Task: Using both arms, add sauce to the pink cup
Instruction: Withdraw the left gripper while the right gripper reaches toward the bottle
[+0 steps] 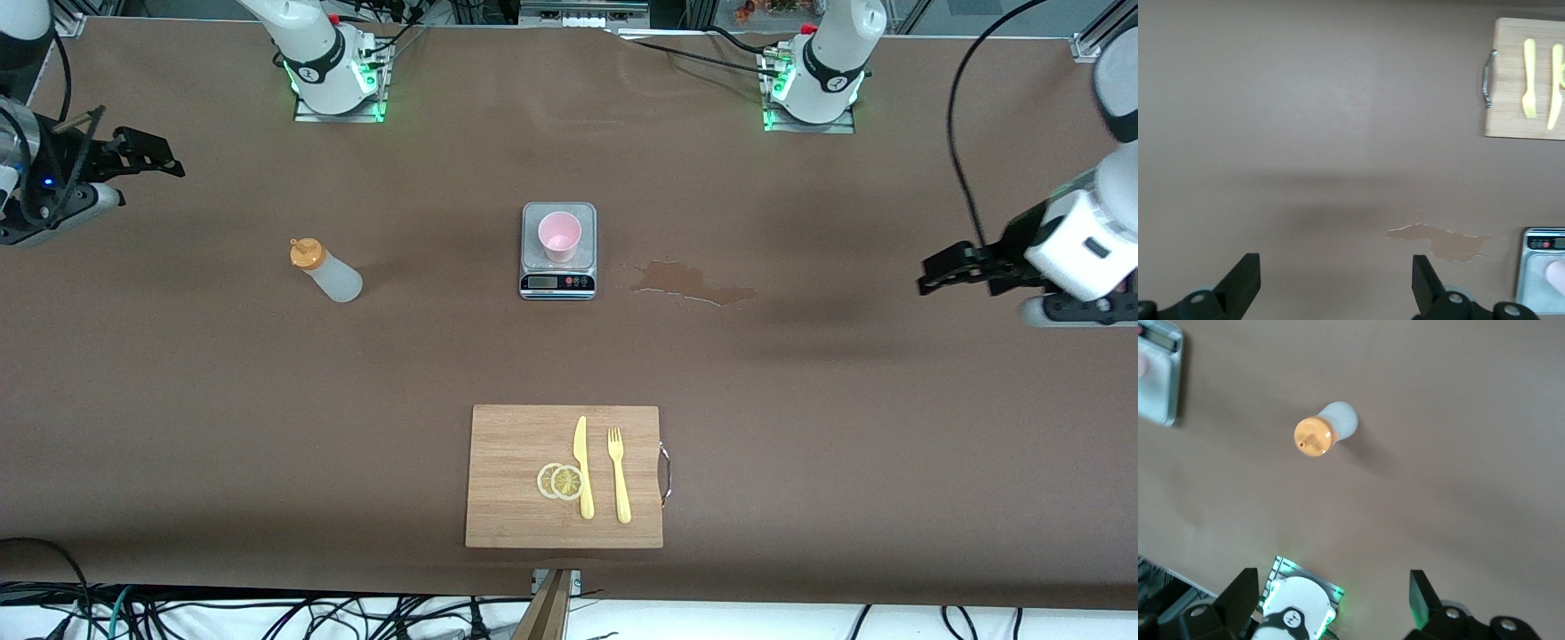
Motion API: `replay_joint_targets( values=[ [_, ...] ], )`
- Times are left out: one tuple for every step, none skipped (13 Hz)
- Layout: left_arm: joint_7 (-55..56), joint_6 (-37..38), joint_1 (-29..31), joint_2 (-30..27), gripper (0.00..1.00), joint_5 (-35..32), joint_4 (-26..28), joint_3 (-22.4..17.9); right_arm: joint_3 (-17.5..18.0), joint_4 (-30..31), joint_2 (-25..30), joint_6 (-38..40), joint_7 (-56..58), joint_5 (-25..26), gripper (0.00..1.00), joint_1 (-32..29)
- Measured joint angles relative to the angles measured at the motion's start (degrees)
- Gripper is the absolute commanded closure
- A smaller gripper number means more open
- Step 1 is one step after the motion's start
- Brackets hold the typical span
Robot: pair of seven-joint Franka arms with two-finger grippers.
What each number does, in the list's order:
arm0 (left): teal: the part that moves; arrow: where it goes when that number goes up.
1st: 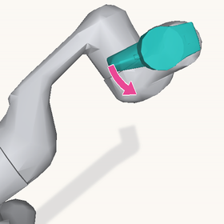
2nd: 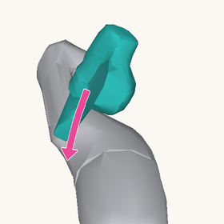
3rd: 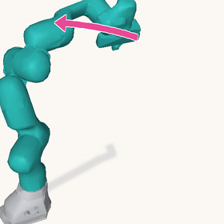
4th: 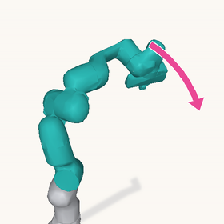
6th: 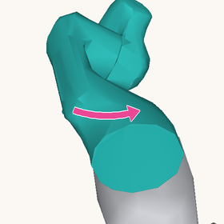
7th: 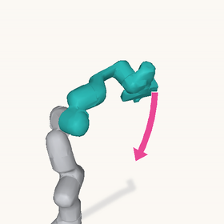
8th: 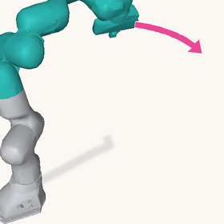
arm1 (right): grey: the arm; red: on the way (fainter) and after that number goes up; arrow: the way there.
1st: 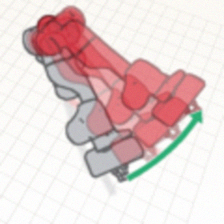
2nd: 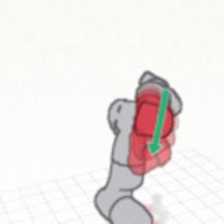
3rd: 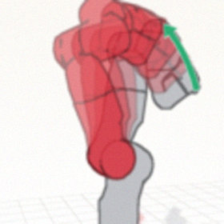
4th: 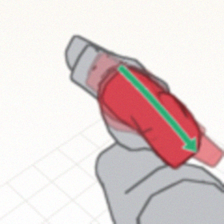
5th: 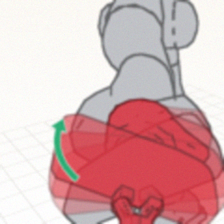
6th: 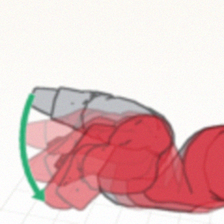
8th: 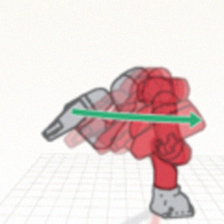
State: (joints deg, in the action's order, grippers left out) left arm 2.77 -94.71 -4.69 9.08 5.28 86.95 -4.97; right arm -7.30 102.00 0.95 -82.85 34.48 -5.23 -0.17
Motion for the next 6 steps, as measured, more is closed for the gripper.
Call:
replay_joint_targets(
  values=[
    [-0.2,0.8,0.9,-0.6,0.0,-0.3,0.0,0.4,-2.3,1.2,0.0,-0.1,5.7,-1.5,0.0,-0.1],
    [-0.3,1.3,2.3,-1.0,0.0,-0.5,0.0,2.1,-4.6,2.9,-0.1,-0.7,11.8,-2.7,0.0,-0.1],
    [-0.3,1.7,4.3,-1.2,0.0,-0.5,0.0,4.6,-6.9,4.7,-0.2,-1.6,17.7,-4.6,0.0,-0.2],
    [-0.3,1.9,6.1,-1.2,0.0,-0.6,0.1,7.1,-9.4,6.9,-0.4,-2.5,24.1,-7.1,0.0,-0.2],
    [-0.2,2.0,7.1,-1.2,0.0,-0.6,0.3,8.4,-11.9,9.1,-0.6,-3.5,30.7,-9.5,0.0,-0.3],
    [-0.2,2.1,7.4,-1.2,0.0,-0.6,0.5,8.9,-14.2,11.2,-0.8,-4.4,36.8,-11.6,0.0,-0.4]
  ],
)
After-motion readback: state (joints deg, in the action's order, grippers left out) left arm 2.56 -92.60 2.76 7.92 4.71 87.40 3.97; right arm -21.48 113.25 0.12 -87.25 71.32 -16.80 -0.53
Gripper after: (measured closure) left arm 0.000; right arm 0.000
